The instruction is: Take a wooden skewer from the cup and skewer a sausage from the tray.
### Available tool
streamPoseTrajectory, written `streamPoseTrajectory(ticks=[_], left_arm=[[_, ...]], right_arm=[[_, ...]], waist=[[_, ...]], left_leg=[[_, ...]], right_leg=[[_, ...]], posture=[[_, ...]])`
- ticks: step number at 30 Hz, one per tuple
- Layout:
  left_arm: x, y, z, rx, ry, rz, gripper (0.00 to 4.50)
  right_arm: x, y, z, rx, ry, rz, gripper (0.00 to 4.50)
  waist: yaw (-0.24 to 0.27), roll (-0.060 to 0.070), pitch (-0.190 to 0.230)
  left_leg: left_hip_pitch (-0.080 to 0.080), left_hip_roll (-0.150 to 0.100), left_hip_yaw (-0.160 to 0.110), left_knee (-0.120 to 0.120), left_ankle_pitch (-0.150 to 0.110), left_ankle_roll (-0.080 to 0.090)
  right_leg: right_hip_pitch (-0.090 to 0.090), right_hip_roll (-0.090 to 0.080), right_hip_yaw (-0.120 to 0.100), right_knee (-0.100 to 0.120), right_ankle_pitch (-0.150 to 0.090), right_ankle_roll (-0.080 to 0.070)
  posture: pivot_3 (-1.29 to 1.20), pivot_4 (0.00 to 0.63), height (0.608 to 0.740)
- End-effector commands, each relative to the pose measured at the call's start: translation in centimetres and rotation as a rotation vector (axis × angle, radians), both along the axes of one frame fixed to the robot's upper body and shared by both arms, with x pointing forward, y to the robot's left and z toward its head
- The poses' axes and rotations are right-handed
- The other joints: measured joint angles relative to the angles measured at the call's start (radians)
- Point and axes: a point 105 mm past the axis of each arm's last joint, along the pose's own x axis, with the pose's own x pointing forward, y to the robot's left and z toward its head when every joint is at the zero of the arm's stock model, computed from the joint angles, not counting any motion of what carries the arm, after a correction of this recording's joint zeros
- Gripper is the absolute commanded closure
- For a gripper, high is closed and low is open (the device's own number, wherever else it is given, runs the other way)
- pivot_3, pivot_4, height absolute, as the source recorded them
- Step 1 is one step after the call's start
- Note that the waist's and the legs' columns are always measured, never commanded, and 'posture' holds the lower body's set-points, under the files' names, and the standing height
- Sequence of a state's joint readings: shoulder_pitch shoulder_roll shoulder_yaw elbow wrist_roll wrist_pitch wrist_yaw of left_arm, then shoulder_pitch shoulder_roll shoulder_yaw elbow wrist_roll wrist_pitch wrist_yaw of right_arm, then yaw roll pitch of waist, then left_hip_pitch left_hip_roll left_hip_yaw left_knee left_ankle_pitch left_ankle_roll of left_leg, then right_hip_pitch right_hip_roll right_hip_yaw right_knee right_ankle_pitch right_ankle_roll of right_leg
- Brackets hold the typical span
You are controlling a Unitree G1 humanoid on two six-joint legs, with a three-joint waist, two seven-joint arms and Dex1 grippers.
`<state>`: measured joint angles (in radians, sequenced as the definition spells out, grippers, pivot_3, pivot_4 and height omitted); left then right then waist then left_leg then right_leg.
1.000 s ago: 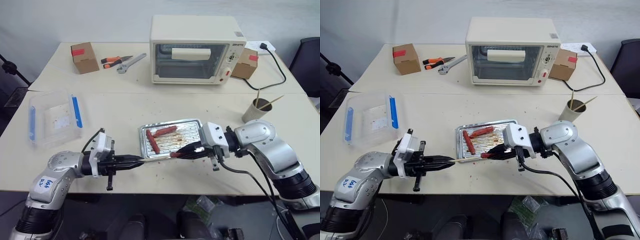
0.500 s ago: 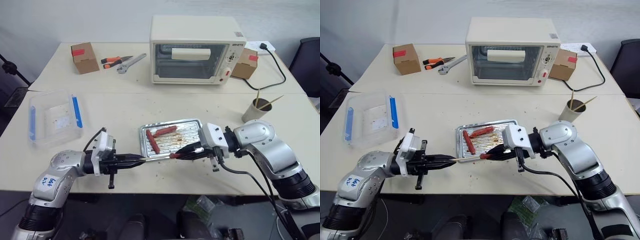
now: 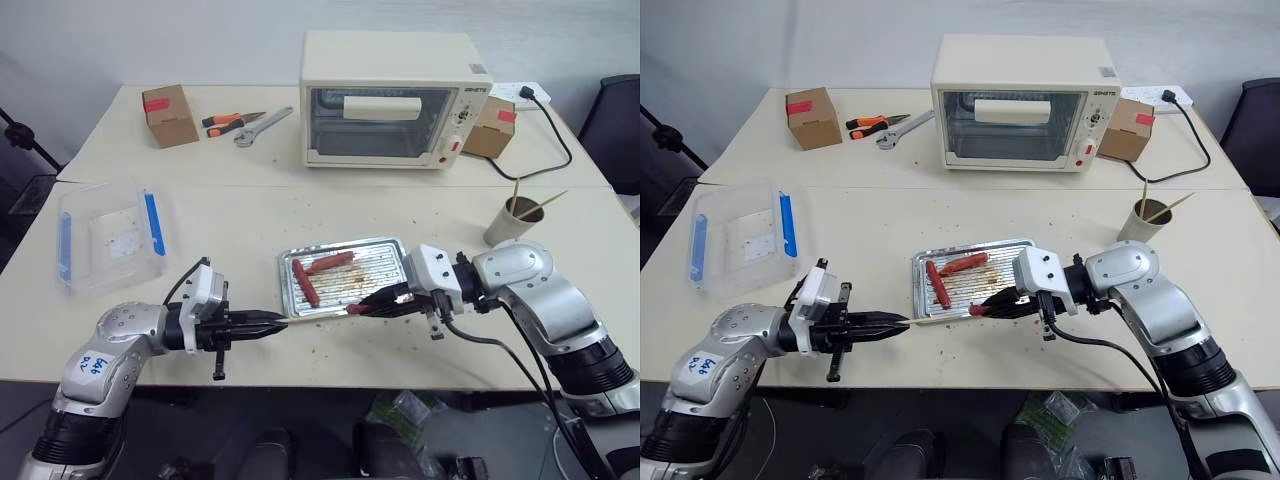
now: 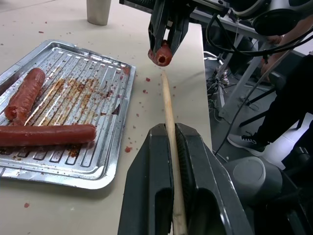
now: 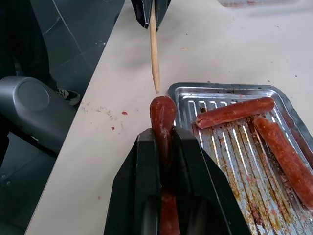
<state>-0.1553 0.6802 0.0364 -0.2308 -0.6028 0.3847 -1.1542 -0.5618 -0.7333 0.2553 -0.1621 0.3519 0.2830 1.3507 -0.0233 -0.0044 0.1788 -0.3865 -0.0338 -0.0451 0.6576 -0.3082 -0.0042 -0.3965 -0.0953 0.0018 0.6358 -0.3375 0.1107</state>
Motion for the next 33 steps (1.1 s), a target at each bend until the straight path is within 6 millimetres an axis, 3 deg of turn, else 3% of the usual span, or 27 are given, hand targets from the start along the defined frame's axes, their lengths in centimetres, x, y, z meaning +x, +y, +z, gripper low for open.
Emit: streamPoseTrajectory(ticks=[1, 19, 33], left_arm=[[-0.2, -0.6, 0.9, -0.012, -0.048, -0.024, 4.50], [0.0, -1.2, 1.0, -0.024, -0.057, -0.035, 4.50], [-0.2, -0.6, 1.0, -0.012, -0.051, -0.023, 4.50]], right_arm=[[-0.7, 0.8, 0.9, 0.017, -0.046, 0.047, 4.38], [-0.7, 1.4, 1.1, 0.022, -0.049, 0.059, 4.38], [0.2, -0.7, 0.6, 0.000, -0.042, 0.006, 4.38]], waist=[[0.000, 0.000, 0.000], [0.001, 0.000, 0.000], [0.001, 0.000, 0.000]], left_leg=[[0.000, 0.000, 0.000, 0.000, 0.000, 0.000], [0.000, 0.000, 0.000, 0.001, 0.000, 0.000], [0.000, 0.000, 0.000, 0.001, 0.000, 0.000]], right_leg=[[0.000, 0.000, 0.000, 0.000, 0.000, 0.000], [0.000, 0.000, 0.000, 0.001, 0.000, 0.000], [0.000, 0.000, 0.000, 0.001, 0.000, 0.000]], posture=[[0.00, 0.150, 0.740], [0.00, 0.150, 0.740], [0.00, 0.150, 0.740]])
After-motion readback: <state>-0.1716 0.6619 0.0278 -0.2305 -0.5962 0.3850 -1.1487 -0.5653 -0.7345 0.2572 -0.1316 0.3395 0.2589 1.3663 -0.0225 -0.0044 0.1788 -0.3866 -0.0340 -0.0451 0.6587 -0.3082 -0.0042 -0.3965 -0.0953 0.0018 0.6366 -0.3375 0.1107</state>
